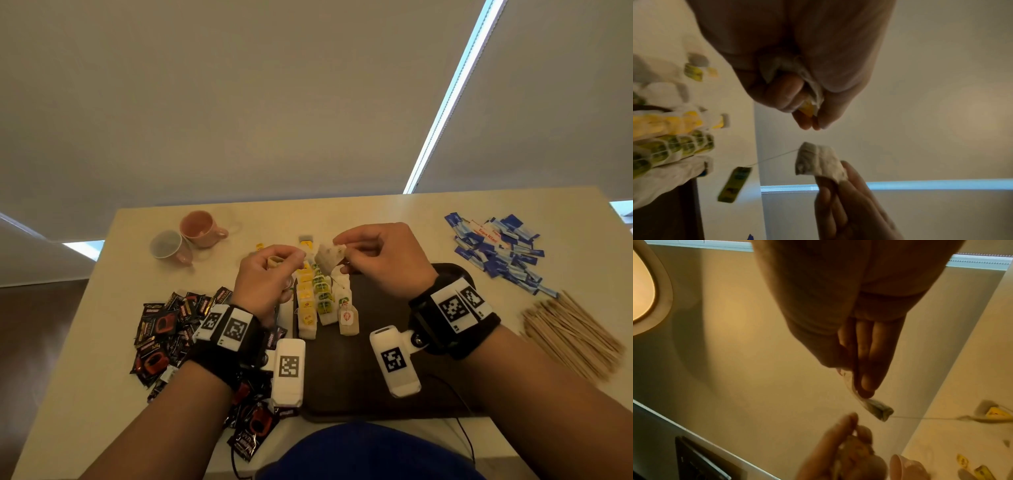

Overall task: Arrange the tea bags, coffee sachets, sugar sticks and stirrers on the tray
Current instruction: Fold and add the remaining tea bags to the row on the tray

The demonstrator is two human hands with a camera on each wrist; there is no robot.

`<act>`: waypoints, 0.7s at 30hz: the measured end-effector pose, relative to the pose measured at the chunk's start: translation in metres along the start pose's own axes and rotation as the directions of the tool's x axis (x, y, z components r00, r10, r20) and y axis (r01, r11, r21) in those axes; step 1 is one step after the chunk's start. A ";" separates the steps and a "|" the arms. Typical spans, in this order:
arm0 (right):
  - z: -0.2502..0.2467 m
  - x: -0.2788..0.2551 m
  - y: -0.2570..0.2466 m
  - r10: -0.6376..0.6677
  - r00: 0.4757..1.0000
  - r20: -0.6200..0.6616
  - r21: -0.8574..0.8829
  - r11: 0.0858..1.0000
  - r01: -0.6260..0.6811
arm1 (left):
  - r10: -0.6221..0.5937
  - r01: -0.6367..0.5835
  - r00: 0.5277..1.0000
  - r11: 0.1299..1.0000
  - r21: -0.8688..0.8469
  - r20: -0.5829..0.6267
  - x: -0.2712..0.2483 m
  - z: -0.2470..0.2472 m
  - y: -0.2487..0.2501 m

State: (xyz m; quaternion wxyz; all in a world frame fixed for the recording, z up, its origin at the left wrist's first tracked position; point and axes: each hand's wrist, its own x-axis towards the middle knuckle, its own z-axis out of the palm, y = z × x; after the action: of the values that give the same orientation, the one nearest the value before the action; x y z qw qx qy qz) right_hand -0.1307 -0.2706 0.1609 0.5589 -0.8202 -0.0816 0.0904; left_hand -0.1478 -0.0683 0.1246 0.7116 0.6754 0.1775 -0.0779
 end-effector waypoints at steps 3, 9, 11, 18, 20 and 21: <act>0.001 0.001 0.002 -0.031 0.999 0.009 -0.094 0.995 0.032 | 0.191 -0.201 0.978 0.968 0.153 0.079 -0.011 0.010 0.013; 0.002 0.001 -0.007 -0.051 0.994 0.093 -0.121 0.991 0.062 | 0.325 -0.363 0.932 0.839 0.406 0.162 -0.022 0.016 0.021; 0.003 0.000 -0.009 -0.062 0.993 0.102 -0.067 0.995 0.069 | 0.355 -0.391 0.920 0.808 0.441 0.165 -0.025 0.019 0.023; 0.000 0.001 -0.007 -0.102 0.995 0.006 0.014 0.995 0.102 | 0.362 -0.386 0.922 0.832 0.398 0.138 -0.011 0.004 0.023; -0.002 0.001 -0.007 -0.120 0.990 0.080 -0.029 0.992 0.123 | 0.332 -0.370 0.929 0.834 0.409 0.164 -0.007 0.002 0.026; -0.003 0.002 -0.007 -0.126 0.984 0.128 -0.042 0.990 0.133 | 0.302 -0.367 0.929 0.835 0.411 0.215 -0.006 0.001 0.029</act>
State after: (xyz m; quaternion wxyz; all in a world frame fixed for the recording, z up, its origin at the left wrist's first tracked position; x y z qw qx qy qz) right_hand -0.1287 -0.2702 0.1685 0.5365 -0.8198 -0.1718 0.1028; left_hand -0.1428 -0.0680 0.1539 0.5516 0.8330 -0.0169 -0.0384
